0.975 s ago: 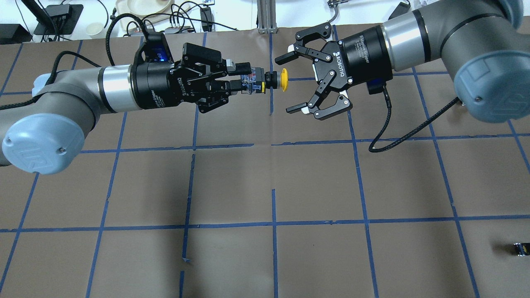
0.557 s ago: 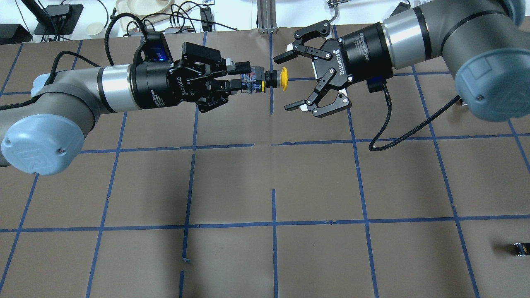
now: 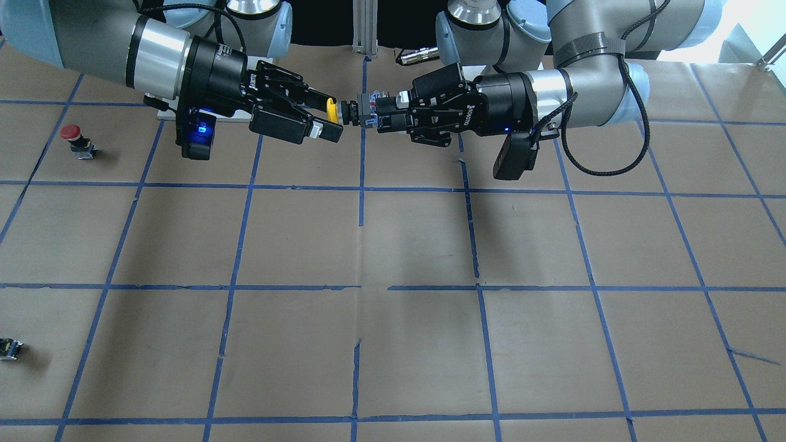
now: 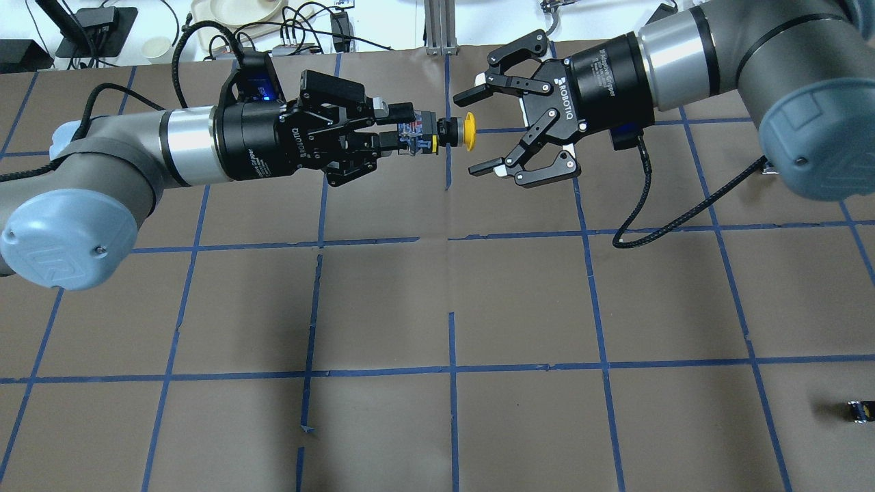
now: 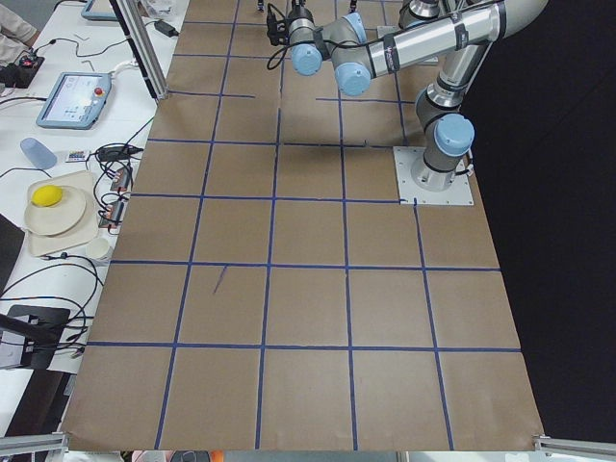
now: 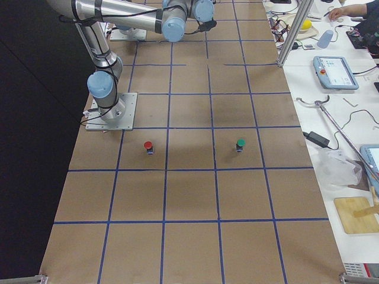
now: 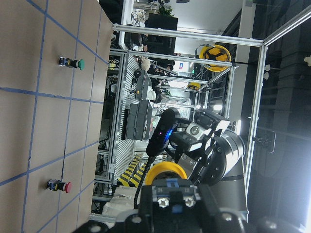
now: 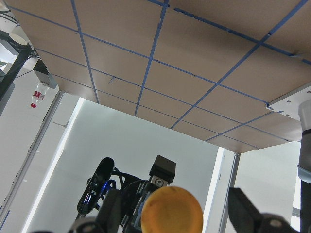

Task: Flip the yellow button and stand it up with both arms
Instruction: 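Close the right gripper on the yellow cap held by the left gripper, then open the left gripper and pull it back while the right gripper withdraws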

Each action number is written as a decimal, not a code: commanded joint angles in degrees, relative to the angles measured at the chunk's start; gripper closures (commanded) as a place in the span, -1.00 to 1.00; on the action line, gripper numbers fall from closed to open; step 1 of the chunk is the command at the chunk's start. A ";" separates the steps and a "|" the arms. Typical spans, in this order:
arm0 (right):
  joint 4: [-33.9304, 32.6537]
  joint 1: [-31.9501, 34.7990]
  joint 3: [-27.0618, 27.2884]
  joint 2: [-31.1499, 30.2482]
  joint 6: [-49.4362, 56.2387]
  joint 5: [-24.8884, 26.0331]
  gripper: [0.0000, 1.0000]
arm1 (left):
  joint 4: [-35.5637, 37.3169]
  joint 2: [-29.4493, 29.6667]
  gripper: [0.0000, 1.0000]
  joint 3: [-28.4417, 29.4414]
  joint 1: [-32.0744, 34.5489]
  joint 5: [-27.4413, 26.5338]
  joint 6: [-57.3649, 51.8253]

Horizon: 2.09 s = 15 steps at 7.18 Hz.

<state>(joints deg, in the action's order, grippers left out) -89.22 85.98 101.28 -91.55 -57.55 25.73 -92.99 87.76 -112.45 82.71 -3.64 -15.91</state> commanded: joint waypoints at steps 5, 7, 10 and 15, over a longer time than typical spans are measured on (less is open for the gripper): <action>-0.08 -0.20 -0.03 -0.03 -0.02 -0.16 0.47 | 0.00 -0.40 0.80 0.12 0.00 -0.14 -0.09; -0.08 -0.37 -0.11 -0.03 -0.02 -0.16 0.51 | 0.00 -0.31 -0.61 0.12 0.00 -0.23 0.52; -0.17 -2.29 -0.46 -0.03 -0.10 0.37 0.51 | -0.09 -0.31 -0.69 0.73 -0.52 -2.23 0.44; 0.80 -11.36 -1.70 0.41 22.85 27.90 0.52 | 4.66 1.96 -0.73 10.81 -2.29 -48.74 5.09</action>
<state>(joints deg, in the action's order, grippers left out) -88.75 75.15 99.52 -91.30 -43.17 43.97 -88.75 88.70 -105.40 80.53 -40.96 -12.34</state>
